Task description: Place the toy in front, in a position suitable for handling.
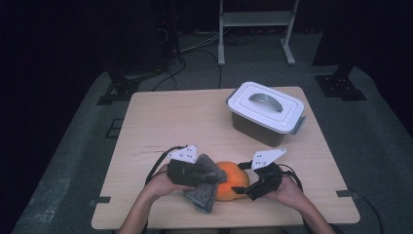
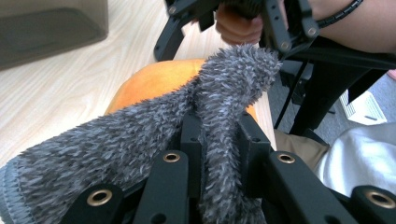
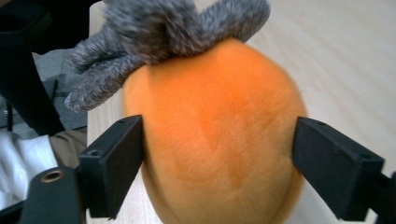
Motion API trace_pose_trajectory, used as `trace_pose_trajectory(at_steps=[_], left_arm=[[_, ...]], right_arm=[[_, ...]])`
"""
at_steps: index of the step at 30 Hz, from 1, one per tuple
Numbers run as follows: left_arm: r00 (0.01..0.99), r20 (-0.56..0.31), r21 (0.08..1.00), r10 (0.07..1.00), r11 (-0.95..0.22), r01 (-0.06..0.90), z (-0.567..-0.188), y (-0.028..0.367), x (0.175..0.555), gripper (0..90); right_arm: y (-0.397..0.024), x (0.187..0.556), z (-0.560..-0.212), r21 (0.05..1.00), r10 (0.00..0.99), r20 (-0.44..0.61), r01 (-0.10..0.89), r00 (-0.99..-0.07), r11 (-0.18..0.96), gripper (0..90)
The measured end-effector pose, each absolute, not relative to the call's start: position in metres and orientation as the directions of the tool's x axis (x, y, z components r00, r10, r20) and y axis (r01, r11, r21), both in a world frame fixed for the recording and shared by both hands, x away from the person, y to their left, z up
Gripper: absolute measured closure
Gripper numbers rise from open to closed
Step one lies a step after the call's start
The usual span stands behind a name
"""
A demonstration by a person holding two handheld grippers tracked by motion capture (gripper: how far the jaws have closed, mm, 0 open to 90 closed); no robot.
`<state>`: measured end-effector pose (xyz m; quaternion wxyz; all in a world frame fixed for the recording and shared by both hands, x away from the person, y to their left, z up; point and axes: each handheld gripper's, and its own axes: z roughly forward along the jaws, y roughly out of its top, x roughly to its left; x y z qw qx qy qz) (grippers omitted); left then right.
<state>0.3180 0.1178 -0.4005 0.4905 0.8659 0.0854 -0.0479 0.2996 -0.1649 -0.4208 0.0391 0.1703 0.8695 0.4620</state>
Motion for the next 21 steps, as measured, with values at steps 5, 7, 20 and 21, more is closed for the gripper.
trace_pose_trajectory(at_steps=[5,7,20,21], left_arm=[[0.981,-0.153,0.84,0.116,-0.507,0.191,-0.397,0.123,0.32,75.8],[0.981,-0.148,0.835,0.129,-0.515,0.194,-0.397,0.126,0.321,75.8],[0.983,-0.146,0.847,0.11,-0.499,0.182,-0.395,0.12,0.318,75.8],[0.984,-0.14,0.844,0.109,-0.507,0.176,-0.394,0.119,0.317,75.8]], right_arm=[[-0.163,0.298,-0.429,0.813,0.324,0.072,0.243,-0.943,0.529,21.4],[-0.165,0.299,-0.429,0.809,0.324,0.081,0.252,-0.943,0.531,22.8],[-0.156,0.292,-0.43,0.802,0.309,0.044,0.218,-0.95,0.556,23.8],[-0.155,0.292,-0.43,0.797,0.303,0.031,0.206,-0.953,0.568,23.8]])
